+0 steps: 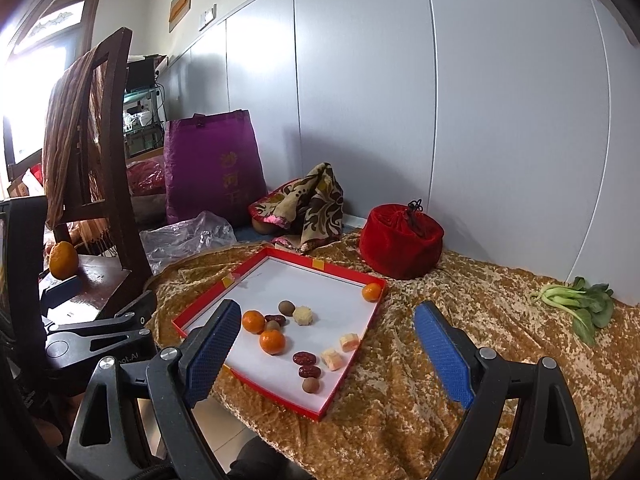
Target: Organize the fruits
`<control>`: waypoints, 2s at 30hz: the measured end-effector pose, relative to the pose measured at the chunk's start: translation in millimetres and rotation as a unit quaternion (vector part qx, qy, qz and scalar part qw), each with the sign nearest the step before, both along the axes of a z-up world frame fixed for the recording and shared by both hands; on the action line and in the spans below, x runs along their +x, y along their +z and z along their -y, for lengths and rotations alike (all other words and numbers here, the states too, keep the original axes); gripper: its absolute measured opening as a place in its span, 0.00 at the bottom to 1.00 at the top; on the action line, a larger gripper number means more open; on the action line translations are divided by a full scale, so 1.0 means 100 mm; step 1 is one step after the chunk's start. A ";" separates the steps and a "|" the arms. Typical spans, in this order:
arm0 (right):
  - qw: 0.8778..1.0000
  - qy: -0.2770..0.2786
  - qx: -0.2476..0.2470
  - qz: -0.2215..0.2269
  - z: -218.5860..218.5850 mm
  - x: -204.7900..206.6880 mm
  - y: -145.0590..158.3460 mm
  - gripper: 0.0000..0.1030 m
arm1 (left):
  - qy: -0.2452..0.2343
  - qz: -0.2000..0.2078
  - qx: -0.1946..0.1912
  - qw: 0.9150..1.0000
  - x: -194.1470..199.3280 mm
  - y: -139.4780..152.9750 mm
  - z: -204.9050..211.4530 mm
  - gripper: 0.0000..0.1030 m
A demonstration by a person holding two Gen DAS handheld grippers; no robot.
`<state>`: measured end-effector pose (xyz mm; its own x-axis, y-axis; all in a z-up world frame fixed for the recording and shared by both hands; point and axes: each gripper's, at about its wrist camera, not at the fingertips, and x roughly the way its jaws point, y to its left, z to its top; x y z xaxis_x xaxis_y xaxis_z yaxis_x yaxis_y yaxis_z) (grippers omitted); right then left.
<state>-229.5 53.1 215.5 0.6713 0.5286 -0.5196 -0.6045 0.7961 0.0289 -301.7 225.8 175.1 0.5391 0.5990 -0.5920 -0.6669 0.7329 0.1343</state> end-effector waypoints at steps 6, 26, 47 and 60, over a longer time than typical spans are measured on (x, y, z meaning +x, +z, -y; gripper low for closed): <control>1.000 0.011 -0.003 -0.007 -0.02 0.15 -0.09 0.87 | 0.000 -0.019 0.007 1.000 0.23 0.01 -0.02 1.00; 1.000 -0.015 0.018 -0.015 0.36 0.63 -0.21 0.88 | 0.027 0.041 0.025 0.998 0.70 0.23 0.11 1.00; 0.999 0.024 -0.029 -0.038 -0.19 0.51 -0.59 0.88 | 0.044 0.024 0.014 0.999 0.61 -0.19 -0.32 1.00; 0.999 0.022 -0.007 -0.046 -0.21 0.52 -0.55 0.88 | 0.060 0.038 0.032 0.997 0.47 -0.19 -0.28 1.00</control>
